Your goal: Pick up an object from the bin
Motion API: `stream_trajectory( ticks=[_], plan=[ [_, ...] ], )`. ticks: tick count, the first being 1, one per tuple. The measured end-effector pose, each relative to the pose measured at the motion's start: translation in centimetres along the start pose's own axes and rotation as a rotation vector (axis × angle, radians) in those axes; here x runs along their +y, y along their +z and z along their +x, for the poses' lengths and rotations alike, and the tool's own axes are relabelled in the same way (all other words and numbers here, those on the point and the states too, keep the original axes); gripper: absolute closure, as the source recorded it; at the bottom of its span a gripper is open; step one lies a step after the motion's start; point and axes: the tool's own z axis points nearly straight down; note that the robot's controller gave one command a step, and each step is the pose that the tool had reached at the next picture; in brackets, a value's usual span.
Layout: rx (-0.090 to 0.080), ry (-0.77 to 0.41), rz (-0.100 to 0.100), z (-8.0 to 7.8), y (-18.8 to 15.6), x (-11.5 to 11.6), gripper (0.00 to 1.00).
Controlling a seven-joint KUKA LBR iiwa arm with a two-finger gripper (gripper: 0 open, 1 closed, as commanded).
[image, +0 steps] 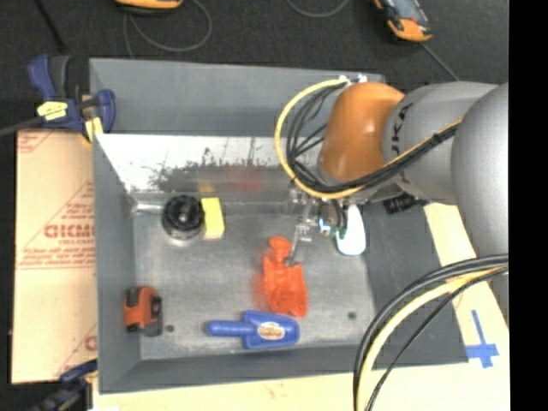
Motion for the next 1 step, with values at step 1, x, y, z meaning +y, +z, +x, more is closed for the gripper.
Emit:
stream_trajectory(
  ticks=[1],
  plan=[
    [-0.001, -0.118, 0.004, -0.83, 1.38, 0.47, 0.0]
  ],
)
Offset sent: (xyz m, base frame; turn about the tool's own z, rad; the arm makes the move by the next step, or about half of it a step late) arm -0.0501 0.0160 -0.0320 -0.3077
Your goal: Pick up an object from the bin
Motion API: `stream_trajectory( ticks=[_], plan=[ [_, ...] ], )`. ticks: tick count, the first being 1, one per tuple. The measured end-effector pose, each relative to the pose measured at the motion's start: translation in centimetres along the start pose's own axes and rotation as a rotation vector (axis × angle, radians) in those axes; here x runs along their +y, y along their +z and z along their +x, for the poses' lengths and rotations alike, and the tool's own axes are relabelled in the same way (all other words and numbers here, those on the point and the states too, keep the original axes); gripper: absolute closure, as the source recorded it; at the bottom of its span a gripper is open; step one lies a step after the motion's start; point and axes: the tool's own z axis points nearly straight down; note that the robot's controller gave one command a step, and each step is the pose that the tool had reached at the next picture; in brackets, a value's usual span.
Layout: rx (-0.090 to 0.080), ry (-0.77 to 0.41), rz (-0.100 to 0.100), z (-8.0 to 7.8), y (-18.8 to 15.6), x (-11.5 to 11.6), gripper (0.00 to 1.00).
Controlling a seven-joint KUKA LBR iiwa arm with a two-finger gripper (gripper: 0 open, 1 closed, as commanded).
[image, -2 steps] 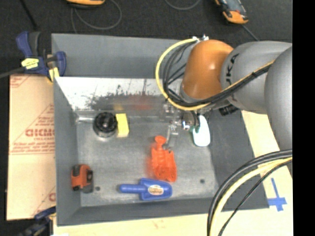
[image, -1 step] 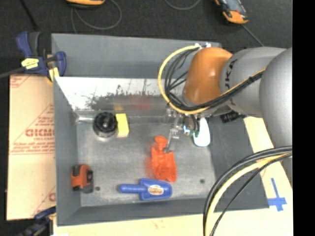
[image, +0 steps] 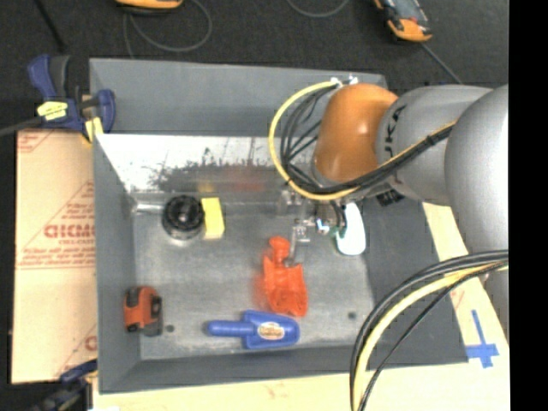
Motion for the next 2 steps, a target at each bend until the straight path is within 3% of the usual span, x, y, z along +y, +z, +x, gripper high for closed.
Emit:
stream_trajectory(
  ticks=[1, 2],
  plan=[
    [-0.002, -0.215, -0.002, 4.1, 1.2, 0.6, 0.0],
    [0.0, -0.399, -0.001, 3.2, 1.5, 2.1, 1.0]
  ],
)
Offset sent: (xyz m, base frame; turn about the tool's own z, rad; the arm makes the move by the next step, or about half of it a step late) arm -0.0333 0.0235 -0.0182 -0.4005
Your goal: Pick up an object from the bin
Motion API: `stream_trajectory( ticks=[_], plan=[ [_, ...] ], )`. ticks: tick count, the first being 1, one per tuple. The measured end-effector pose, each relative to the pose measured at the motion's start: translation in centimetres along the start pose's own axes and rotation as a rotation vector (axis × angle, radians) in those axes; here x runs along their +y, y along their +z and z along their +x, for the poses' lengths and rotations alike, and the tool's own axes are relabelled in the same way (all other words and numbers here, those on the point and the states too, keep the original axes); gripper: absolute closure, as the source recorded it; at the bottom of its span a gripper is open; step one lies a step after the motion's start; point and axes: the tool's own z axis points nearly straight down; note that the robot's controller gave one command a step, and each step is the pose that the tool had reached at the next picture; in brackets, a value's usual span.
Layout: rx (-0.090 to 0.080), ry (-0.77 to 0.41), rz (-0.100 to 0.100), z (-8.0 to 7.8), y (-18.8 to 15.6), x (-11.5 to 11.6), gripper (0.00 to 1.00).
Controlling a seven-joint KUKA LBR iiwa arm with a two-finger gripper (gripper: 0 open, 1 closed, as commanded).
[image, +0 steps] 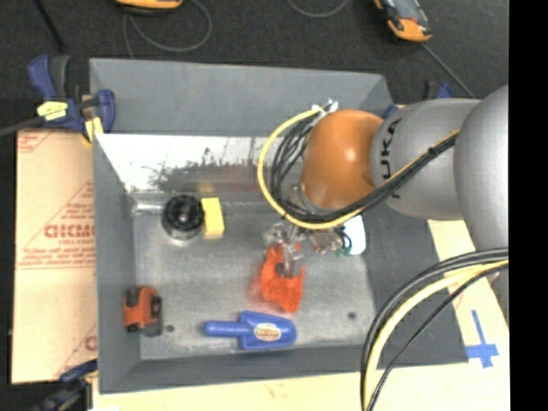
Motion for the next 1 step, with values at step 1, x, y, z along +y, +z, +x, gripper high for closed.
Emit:
stream_trajectory(
  ticks=[1],
  plan=[
    [0.0, 0.0, 0.0, 0.0, 0.0, 0.0, 1.0]
  ],
)
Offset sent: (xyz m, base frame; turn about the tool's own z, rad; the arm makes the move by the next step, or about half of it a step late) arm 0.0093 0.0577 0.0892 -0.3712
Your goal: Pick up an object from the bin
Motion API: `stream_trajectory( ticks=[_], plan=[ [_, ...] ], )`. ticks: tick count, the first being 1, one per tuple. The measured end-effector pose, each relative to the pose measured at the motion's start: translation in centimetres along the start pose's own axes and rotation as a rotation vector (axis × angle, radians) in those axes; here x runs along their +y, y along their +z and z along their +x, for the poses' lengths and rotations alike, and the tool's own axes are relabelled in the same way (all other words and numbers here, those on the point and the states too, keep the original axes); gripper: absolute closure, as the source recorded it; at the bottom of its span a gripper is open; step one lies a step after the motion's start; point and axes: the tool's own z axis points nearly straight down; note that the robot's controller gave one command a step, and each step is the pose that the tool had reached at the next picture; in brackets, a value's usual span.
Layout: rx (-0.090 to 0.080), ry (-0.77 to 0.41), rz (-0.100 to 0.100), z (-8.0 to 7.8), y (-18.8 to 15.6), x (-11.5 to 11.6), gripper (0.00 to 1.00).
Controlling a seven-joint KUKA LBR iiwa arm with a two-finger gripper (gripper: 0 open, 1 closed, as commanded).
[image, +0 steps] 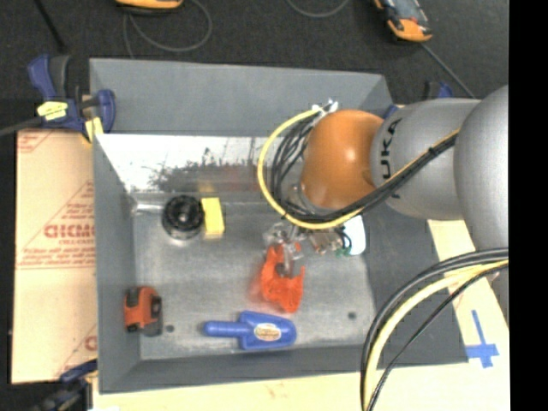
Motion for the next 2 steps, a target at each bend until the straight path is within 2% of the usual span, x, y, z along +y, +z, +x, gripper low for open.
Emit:
stream_trajectory(
  ticks=[1, 2],
  plan=[
    [-0.004, -0.368, -0.002, -2.98, -9.06, 5.02, 1.0],
    [-0.004, -0.367, -0.003, -2.96, -9.02, 5.04, 1.0]
  ],
)
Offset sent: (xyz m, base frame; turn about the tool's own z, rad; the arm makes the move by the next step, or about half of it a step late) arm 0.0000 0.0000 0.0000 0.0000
